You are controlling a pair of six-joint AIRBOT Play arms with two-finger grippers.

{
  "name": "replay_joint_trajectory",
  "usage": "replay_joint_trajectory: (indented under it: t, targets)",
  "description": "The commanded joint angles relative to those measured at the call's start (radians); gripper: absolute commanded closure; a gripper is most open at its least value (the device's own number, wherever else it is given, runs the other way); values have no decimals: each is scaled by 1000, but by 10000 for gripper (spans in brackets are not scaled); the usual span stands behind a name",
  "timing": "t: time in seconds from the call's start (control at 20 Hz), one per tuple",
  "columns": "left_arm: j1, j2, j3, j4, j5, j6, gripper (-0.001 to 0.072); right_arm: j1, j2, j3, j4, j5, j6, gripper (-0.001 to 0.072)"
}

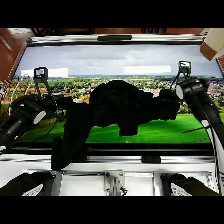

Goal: Fold the shirts.

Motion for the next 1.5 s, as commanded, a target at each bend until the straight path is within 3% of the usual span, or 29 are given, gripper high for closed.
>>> replay_joint_trajectory:
  t: [0.0, 0.1, 0.2, 0.35, 0.45, 0.6, 1.0, 1.05, 1.1, 1.15, 1.25, 1.35, 1.45]
  targets:
    - [-1, 3, 29, -3, -18, 0, 663, 0, 80, 32, 180, 58, -222, 166]
    - [-1, 8, 30, -3, -51, -1, 662, -19, 103, 31, 437, 104, -285, 166]
    - [-1, 8, 29, -4, -106, -1, 662, -11, 74, -1, 685, 58, -382, 80]
    - [-1, 8, 29, -4, -192, -1, 663, 24, -45, -26, 713, -20, -390, 60]
    - [-1, 8, 29, -3, -232, 0, 663, 28, -130, -26, 810, -12, -423, 60]
    - [-1, 8, 29, -4, -236, -1, 663, 47, -209, -26, 953, -7, -533, 60]
    - [-1, 5, 29, -12, -222, -2, 662, 53, -298, -26, 1048, -10, -572, 62]
    - [-1, 3, 29, -24, -209, -2, 663, 53, -314, -25, 1079, -11, -590, 179]
    - [-1, 3, 29, -34, -200, -2, 663, 52, -322, -25, 1098, -24, -592, 524]
    - [-1, 3, 29, -34, -193, -2, 662, 49, -320, -17, 1126, -35, -608, 642]
    - [1, 7, 32, -32, -165, -2, 663, 29, -306, 54, 1184, 3, -747, 658]
    - [10, 8, 67, -32, -112, -2, 662, -13, -274, 188, 1167, 11, -761, 657]
    - [45, 8, 151, -25, -22, -2, 663, -76, -243, 361, 1166, -70, -760, 658]
